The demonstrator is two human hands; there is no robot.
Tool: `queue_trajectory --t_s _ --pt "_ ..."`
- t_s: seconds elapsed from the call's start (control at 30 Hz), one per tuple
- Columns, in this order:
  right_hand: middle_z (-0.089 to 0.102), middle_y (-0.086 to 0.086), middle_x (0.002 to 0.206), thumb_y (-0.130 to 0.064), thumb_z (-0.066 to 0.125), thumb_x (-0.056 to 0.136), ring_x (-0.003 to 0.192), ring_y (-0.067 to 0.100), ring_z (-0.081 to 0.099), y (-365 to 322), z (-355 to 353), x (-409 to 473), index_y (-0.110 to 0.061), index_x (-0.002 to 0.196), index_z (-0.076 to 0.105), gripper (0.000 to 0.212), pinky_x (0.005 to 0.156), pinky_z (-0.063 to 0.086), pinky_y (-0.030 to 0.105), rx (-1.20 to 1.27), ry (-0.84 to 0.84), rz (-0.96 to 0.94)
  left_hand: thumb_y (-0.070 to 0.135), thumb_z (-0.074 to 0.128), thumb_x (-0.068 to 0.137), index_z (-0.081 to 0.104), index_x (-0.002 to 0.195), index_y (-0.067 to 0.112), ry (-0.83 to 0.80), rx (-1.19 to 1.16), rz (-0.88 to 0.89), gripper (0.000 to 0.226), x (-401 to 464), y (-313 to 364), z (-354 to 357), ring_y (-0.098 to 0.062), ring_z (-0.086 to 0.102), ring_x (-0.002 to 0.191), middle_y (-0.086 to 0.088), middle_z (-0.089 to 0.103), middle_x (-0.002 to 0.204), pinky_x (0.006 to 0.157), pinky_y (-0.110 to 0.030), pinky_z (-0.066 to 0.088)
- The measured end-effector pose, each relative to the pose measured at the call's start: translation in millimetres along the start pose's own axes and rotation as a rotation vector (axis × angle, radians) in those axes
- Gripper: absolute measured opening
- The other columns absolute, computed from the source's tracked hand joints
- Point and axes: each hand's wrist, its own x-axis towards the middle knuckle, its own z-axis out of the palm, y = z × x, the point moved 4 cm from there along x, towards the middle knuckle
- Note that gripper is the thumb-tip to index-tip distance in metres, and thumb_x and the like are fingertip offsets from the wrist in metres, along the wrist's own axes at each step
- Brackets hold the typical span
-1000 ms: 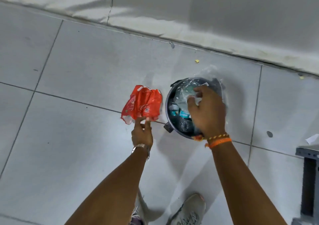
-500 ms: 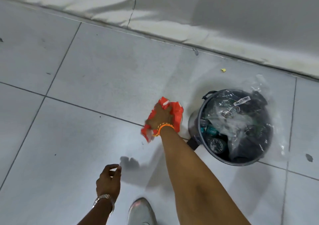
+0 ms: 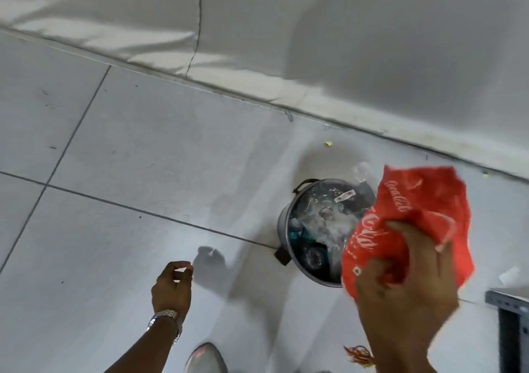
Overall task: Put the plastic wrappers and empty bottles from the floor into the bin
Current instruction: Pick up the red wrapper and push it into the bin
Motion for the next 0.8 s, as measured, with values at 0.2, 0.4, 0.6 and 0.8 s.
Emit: queue_trajectory --t_s 0.2,0.4,0.6,0.8 --pt "0.039 0.018 0.152 -0.010 0.062 0.081 0.132 0.045 0.047 74 119 -26 -0.032 0.158 0.010 0.096 0.109 0.040 0.048 -0.082 -0.925 0.412 0.016 0.068 0.088 0.071 0.091 0.023 -0.035 -0.030 0.051 0.008 -23 41 31 -0.031 0.066 0.076 -0.008 0.073 0.080 0.076 -0.039 0.051" --pt "0.031 0.026 0.155 -0.017 0.064 0.084 0.128 0.044 0.047 105 190 -39 -0.045 0.156 -0.012 0.109 0.106 0.045 0.047 -0.072 -1.430 0.533 0.020 0.069 0.088 0.070 0.089 0.025 -0.063 -0.054 0.080 0.006 -32 46 62 -0.026 0.066 0.075 -0.005 0.072 0.079 0.071 -0.032 0.045" --pt "0.011 0.019 0.166 -0.032 0.070 0.087 0.150 0.052 0.009 121 248 -69 -0.036 0.156 -0.020 0.113 0.119 0.029 0.062 -0.289 -1.372 0.384 0.019 0.070 0.088 0.070 0.086 0.026 -0.073 -0.053 0.068 0.007 -40 22 84 -0.017 0.064 0.067 -0.002 0.071 0.077 0.061 -0.024 0.042" --pt "0.019 0.016 0.157 -0.033 0.084 0.076 0.139 0.048 0.036 125 225 -47 -0.032 0.154 0.020 0.102 0.114 0.039 0.053 -0.028 -1.155 0.380 0.019 0.071 0.088 0.069 0.083 0.028 -0.056 -0.003 0.078 0.011 -57 5 70 -0.018 0.065 0.064 -0.002 0.071 0.072 0.060 -0.024 0.044"
